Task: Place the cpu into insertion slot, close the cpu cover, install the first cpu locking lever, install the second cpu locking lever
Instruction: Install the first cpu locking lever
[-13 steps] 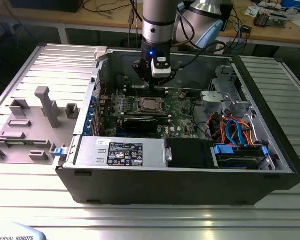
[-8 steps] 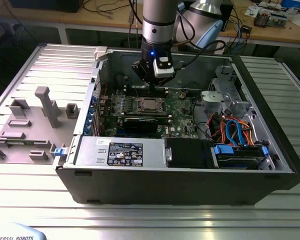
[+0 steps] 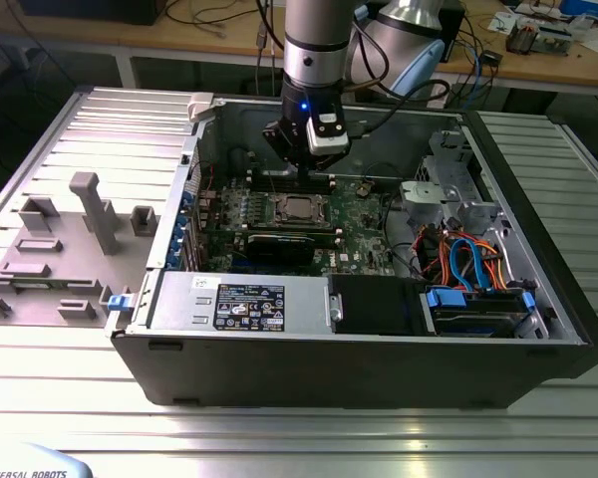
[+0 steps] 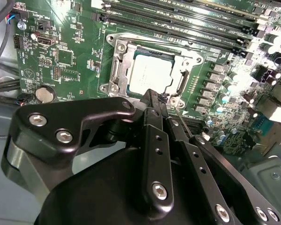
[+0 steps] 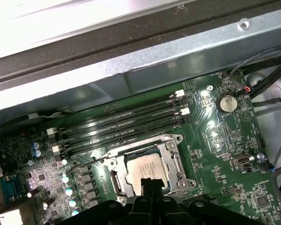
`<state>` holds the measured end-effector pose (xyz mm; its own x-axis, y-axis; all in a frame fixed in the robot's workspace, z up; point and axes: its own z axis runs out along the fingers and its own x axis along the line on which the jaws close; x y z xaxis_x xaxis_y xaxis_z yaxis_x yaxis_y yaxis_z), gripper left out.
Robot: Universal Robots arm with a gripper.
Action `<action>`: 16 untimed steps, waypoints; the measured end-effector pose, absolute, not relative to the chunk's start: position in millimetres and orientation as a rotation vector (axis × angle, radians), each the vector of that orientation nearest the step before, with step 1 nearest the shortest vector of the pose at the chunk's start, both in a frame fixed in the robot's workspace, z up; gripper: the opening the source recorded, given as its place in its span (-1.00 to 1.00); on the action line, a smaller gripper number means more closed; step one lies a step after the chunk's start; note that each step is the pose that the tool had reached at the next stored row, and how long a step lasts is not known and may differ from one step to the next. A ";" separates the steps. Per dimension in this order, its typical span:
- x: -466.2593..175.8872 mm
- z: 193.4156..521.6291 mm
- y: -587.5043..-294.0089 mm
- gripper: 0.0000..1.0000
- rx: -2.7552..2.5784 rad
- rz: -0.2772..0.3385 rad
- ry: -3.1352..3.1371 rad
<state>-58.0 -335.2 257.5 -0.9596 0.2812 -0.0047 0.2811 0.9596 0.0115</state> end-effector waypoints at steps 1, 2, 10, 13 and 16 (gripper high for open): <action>-58.1 257.5 -335.2 -0.79 0.441 0.017 3.104; -58.1 257.5 -335.2 -0.79 0.437 0.017 3.105; -58.0 257.5 -335.2 -0.79 0.410 0.017 3.108; -58.1 257.5 -335.2 -0.79 0.402 0.017 3.110; -58.1 257.5 -335.2 -0.79 0.365 0.017 3.114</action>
